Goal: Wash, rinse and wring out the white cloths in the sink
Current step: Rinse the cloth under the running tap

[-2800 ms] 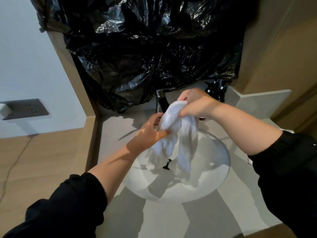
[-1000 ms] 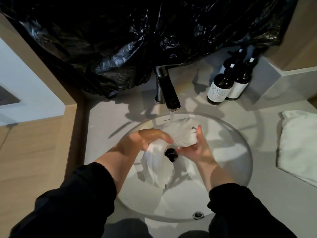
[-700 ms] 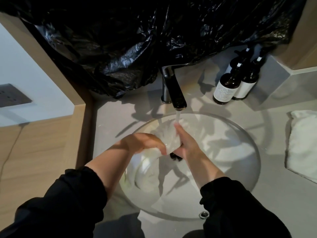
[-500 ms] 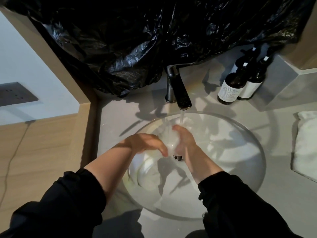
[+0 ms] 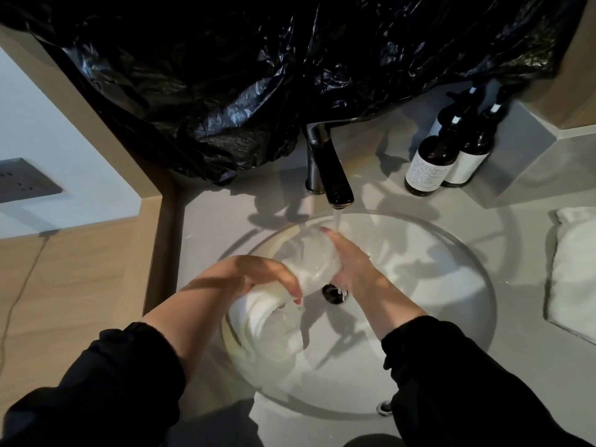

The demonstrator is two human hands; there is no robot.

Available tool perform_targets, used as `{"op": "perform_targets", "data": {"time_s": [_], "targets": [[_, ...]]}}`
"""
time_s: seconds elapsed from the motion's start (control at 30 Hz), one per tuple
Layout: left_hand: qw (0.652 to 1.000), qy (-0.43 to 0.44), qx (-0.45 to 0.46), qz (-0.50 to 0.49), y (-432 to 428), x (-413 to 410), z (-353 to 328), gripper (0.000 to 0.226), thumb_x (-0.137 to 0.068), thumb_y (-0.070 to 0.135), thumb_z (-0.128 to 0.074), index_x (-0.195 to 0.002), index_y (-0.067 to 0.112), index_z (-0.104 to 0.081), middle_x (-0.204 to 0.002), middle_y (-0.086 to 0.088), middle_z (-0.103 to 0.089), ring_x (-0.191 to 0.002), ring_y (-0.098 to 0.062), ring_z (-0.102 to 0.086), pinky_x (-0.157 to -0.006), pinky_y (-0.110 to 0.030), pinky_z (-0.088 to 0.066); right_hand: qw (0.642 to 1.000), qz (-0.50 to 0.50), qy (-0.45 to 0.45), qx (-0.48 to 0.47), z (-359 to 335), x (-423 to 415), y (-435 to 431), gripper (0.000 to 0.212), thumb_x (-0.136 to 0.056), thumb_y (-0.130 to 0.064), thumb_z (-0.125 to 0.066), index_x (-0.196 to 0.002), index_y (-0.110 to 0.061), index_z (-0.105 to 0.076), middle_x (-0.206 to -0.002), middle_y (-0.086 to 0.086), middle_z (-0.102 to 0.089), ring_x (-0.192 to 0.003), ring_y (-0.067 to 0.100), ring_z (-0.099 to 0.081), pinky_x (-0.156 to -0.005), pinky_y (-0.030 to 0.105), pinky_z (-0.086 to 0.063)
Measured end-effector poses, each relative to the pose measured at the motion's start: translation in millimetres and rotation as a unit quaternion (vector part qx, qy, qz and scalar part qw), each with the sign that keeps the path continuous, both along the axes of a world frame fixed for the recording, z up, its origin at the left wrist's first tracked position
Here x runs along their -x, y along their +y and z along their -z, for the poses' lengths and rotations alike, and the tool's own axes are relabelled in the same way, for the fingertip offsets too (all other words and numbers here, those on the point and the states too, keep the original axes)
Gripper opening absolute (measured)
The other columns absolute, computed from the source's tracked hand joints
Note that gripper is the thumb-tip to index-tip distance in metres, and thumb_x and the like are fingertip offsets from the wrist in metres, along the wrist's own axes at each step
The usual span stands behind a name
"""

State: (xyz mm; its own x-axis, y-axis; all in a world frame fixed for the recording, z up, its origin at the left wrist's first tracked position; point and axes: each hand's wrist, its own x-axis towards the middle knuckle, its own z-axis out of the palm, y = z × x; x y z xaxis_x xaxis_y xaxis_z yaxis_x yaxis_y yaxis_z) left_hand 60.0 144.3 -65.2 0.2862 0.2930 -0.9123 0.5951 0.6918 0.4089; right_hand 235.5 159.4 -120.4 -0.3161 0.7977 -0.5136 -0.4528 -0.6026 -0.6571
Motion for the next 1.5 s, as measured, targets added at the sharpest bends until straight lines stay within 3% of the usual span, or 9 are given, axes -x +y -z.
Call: {"op": "perform_targets", "data": {"time_s": [0.13, 0.27, 0.47, 0.9, 1.0, 1.2, 1.33, 1.43, 1.5], "targets": [[0.999, -0.035, 0.034, -0.019, -6, 19, 6, 0.051, -0.056, 0.024, -0.083, -0.101, 0.004, -0.07, -0.075, -0.011, -0.068, -0.063, -0.019, -0.064, -0.069, -0.03, -0.054, 0.996, -0.048, 0.071, -0.01, 3, -9, 2, 0.062, -0.096, -0.048, -0.046, -0.134, 0.0, -0.047, -0.13, 0.026, -0.051, -0.126, 0.044, -0.046, -0.102, 0.054, -0.04], [0.995, -0.08, 0.057, -0.025, -6, 32, 16, 0.068, -0.045, 0.04, -0.094, -0.101, 0.007, -0.074, -0.084, -0.012, -0.066, -0.069, -0.02, -0.063, -0.073, -0.032, -0.055, 0.997, -0.039, 0.056, -0.022, 4, -9, 6, 0.055, -0.1, -0.046, -0.032, -0.107, -0.005, -0.068, -0.107, 0.021, -0.067, -0.104, 0.035, -0.064, -0.091, 0.049, -0.051], [0.99, -0.11, 0.072, -0.039, 6, 9, 13, 0.03, -0.078, 0.03, -0.073, -0.095, 0.006, -0.066, -0.06, -0.007, -0.064, -0.048, -0.013, -0.062, -0.053, -0.024, -0.055, 0.998, 0.039, -0.05, -0.001, -16, -6, 13, 0.033, -0.097, -0.039, -0.042, -0.087, -0.012, -0.059, -0.084, 0.01, -0.062, -0.074, 0.023, -0.065, -0.072, 0.036, -0.052], [0.957, -0.239, 0.008, -0.163, 32, -57, 18, 0.017, -0.081, 0.019, -0.068, -0.088, 0.004, -0.067, -0.068, -0.008, -0.06, -0.059, -0.016, -0.058, -0.06, -0.026, -0.051, 0.973, 0.191, 0.063, 0.113, -4, -90, 5, 0.051, -0.093, -0.044, -0.048, -0.12, -0.002, -0.057, -0.114, 0.019, -0.064, -0.1, 0.031, -0.064, -0.078, 0.042, -0.052], [0.92, -0.311, 0.012, -0.238, 18, -62, 17, 0.015, -0.077, 0.013, -0.064, -0.085, 0.0, -0.064, -0.066, -0.011, -0.063, -0.056, -0.019, -0.062, -0.058, -0.027, -0.054, 0.97, 0.173, 0.1, 0.14, 2, -88, -5, 0.065, -0.068, -0.038, -0.08, -0.115, -0.003, -0.053, -0.105, 0.017, -0.063, -0.086, 0.033, -0.068, -0.076, 0.041, -0.057], [0.786, -0.379, -0.012, -0.489, -26, -68, 21, 0.024, -0.089, 0.02, -0.05, -0.073, 0.004, -0.059, -0.063, -0.007, -0.063, -0.058, -0.021, -0.062, -0.063, -0.028, -0.055, 0.963, -0.072, -0.196, 0.171, 26, -76, -31, 0.07, -0.101, -0.054, -0.016, -0.125, -0.002, -0.056, -0.132, 0.017, -0.055, -0.111, 0.032, -0.053, -0.099, 0.043, -0.036], [0.81, -0.178, -0.275, -0.487, -44, -73, 33, 0.013, -0.07, 0.013, -0.064, -0.081, 0.016, -0.058, -0.077, 0.0, -0.064, -0.071, -0.013, -0.062, -0.073, -0.029, -0.051, 0.964, -0.113, -0.145, 0.194, 25, -75, -46, 0.065, -0.092, -0.058, -0.042, -0.127, -0.006, -0.059, -0.111, 0.019, -0.065, -0.103, 0.037, -0.057, -0.086, 0.045, -0.046], [0.847, -0.06, -0.247, -0.467, -33, -67, 48, 0.047, -0.071, -0.002, -0.064, -0.091, 0.036, -0.045, -0.095, 0.001, -0.06, -0.081, -0.008, -0.056, -0.072, -0.024, -0.05, 0.971, -0.081, -0.006, 0.225, 17, -74, -46, 0.075, -0.084, -0.067, -0.043, -0.111, -0.003, -0.07, -0.106, 0.024, -0.066, -0.093, 0.039, -0.063, -0.082, 0.047, -0.051], [0.871, 0.013, -0.204, -0.446, -27, -70, 54, 0.013, -0.078, 0.015, -0.065, -0.087, 0.017, -0.055, -0.084, -0.018, -0.064, -0.08, -0.025, -0.059, -0.074, -0.033, -0.05, 0.977, 0.001, 0.035, 0.212, 13, -80, -42, 0.064, -0.087, -0.058, -0.047, -0.099, 0.0, -0.072, -0.094, 0.022, -0.07, -0.08, 0.036, -0.069, -0.073, 0.044, -0.058]]}}
